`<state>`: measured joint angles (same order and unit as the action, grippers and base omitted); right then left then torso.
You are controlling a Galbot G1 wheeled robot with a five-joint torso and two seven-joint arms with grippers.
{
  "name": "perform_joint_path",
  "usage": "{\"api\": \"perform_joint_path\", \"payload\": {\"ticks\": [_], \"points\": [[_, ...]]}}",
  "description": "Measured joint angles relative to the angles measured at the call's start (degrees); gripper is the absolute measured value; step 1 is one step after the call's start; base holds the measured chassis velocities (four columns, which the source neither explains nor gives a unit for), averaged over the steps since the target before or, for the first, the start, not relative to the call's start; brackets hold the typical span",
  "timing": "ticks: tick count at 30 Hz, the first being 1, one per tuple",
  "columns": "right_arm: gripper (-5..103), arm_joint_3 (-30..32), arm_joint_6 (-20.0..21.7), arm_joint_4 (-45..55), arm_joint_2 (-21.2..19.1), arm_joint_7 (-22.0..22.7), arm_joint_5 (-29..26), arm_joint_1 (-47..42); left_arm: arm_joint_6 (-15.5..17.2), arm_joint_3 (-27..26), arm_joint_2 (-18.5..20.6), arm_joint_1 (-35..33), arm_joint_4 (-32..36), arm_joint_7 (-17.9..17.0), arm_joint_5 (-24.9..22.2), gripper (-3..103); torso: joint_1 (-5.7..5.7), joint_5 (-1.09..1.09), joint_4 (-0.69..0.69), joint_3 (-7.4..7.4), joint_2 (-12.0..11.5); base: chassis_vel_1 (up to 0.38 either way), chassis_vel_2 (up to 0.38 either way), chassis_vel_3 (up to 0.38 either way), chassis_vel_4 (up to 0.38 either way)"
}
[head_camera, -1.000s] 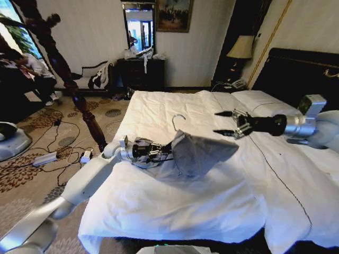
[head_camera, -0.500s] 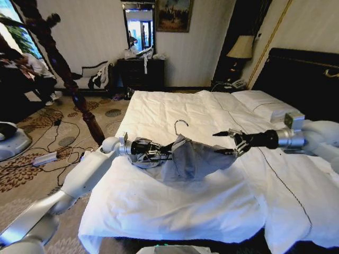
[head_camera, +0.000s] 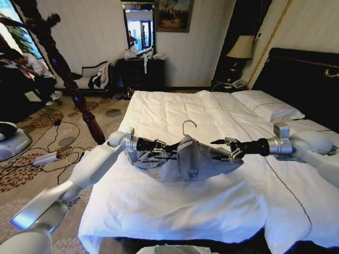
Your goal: Pick up the clothes from the bed and hang them on the clothes hanger.
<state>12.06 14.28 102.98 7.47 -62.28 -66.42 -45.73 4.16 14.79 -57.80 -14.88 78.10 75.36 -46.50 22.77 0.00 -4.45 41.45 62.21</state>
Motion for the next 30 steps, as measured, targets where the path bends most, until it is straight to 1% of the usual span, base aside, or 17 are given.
{"api": "perform_joint_path", "payload": {"ticks": [1, 3, 5, 6, 7, 8, 12, 13, 15, 17, 21, 23, 24, 28, 30], "points": [[92, -0.1, 0.1, 0.0, 0.1, -0.1, 0.2, 0.0, 0.1, 0.1, -0.2, 0.2, -0.1, 0.0, 0.0, 15, 0.00, 0.00, 0.00, 0.00, 0.0, 0.000, 0.000, 0.000, 0.000], [92, -0.1, 0.1, 0.0, 0.2, -0.1, 0.4, 0.0, 0.1, 0.2, -0.3, 0.3, -0.2, 0.0, 0.0, 15, 0.00, 0.00, 0.00, 0.00, 0.0, 0.000, 0.000, 0.000, 0.000], [81, -0.1, 0.2, -0.2, 0.6, -0.1, 0.8, 0.0, 0.2, 0.5, -0.6, 0.7, -0.5, 0.1, 0.0, 15, 0.00, 0.00, -0.01, 0.00, 0.0, 0.000, 0.000, 0.000, 0.000], [81, -0.1, 0.2, -0.2, 0.7, -0.1, 0.9, 0.0, 0.2, 0.6, -0.7, 0.8, -0.6, 0.1, 0.0, 15, 0.00, 0.00, -0.01, 0.00, 0.0, 0.000, 0.000, 0.000, 0.000], [76, -0.1, 0.2, -0.2, 0.8, -0.1, 1.0, 0.0, 0.2, 0.7, -0.8, 0.8, -0.7, 0.1, 0.0, 15, 0.00, 0.00, -0.01, 0.00, 0.0, 0.000, 0.000, 0.000, 0.000], [76, -0.1, 0.2, -0.2, 0.8, -0.1, 1.0, 0.0, 0.2, 0.7, -0.8, 0.8, -0.7, 0.1, 0.0, 15, 0.00, 0.00, -0.01, 0.00, 0.0, 0.000, 0.000, 0.000, 0.000], [54, -0.2, 0.2, -0.2, 1.2, 0.0, 1.3, 0.0, 0.3, 0.9, -1.2, 1.0, -1.1, 0.1, 0.0, 15, 0.00, 0.00, 0.00, 0.00, 0.0, 0.000, 0.000, 0.000, 0.000], [54, -0.2, 0.2, -0.2, 1.2, 0.0, 1.3, 0.0, 0.3, 0.9, -1.2, 1.0, -1.1, 0.1, 0.0, 15, 0.00, 0.00, 0.00, 0.00, 0.0, 0.000, 0.000, 0.000, 0.000], [43, -0.2, 0.3, 0.0, 1.2, 0.0, 1.4, 0.0, 0.4, 1.0, -1.5, 1.1, -1.3, 0.1, 0.1, 15, 0.00, 0.00, -0.01, 0.00, 0.0, 0.000, 0.000, 0.000, 0.000], [43, -0.2, 0.3, 0.0, 1.2, 0.0, 1.4, 0.0, 0.4, 1.1, -1.6, 1.1, -1.4, 0.1, 0.2, 15, 0.00, 0.00, -0.01, 0.00, 0.0, 0.000, 0.000, 0.000, 0.000], [21, -0.2, 0.5, 0.3, 1.1, -0.1, 1.5, 0.0, 0.4, 1.2, -1.9, 1.5, -1.8, 0.3, 0.4, 15, 0.00, 0.00, -0.01, 0.00, 0.0, 0.000, 0.000, 0.000, 0.000], [21, -0.2, 0.5, 0.3, 1.1, -0.2, 1.6, 0.0, 0.4, 1.2, -2.0, 1.7, -1.9, 0.3, 0.5, 15, 0.00, 0.00, -0.01, 0.00, 0.0, 0.000, 0.000, 0.000, 0.000], [17, -0.1, 0.5, 0.4, 1.1, -0.3, 1.7, 0.0, 0.4, 1.2, -2.1, 1.7, -2.0, 0.3, 0.5, 15, 0.00, 0.00, -0.01, 0.00, 0.0, 0.000, 0.000, 0.000, 0.000], [16, -0.1, 0.5, 0.4, 1.0, -0.3, 2.0, 0.0, 0.3, 1.3, -2.2, 2.0, -2.3, 0.6, 0.5, 15, 0.00, 0.00, 0.00, 0.00, 0.0, 0.000, 0.000, 0.000, 0.000], [16, 0.0, 1.2, 0.6, 0.9, -0.3, 2.1, 0.0, 0.3, 1.3, -2.3, 2.2, -2.5, 0.7, 0.5, 15, 0.00, 0.00, -0.01, 0.00, 0.0, 0.000, 0.000, 0.000, 0.000]]}}
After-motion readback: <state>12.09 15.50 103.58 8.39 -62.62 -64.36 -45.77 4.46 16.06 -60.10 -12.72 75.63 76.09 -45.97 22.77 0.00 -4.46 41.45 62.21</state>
